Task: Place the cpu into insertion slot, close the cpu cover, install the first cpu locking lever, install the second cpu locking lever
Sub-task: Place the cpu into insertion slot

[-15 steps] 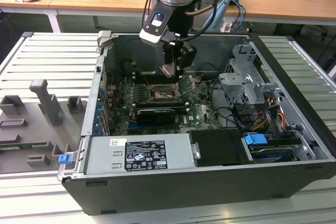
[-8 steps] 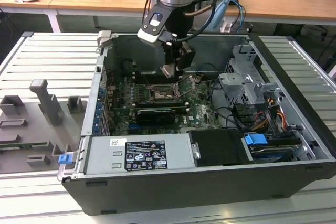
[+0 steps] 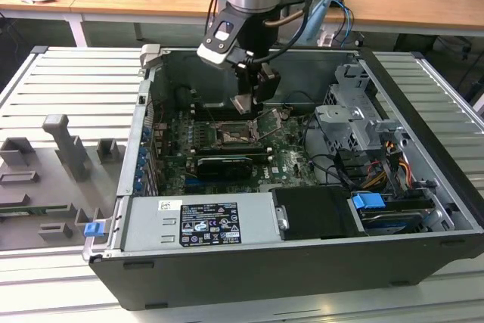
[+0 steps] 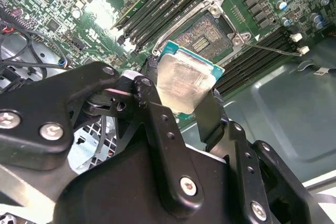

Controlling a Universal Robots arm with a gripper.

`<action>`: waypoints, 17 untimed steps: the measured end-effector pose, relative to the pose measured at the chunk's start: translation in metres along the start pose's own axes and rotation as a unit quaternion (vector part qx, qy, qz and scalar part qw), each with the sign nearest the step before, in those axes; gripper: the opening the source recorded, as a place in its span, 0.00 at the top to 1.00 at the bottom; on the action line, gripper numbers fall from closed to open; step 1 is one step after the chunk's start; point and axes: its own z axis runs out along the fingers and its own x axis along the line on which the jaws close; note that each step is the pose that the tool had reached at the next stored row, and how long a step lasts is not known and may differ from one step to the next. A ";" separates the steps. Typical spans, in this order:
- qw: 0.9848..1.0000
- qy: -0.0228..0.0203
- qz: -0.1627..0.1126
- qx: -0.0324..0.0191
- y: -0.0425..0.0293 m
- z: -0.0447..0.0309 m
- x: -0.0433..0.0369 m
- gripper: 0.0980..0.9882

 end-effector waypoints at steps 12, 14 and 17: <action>0.998 -0.004 0.062 0.001 -0.0024 0.0074 0.0006 0.52; 0.998 -0.004 0.067 0.001 -0.0025 0.0083 0.0005 0.52; 0.997 -0.005 0.075 0.000 -0.0026 0.0089 0.0005 0.52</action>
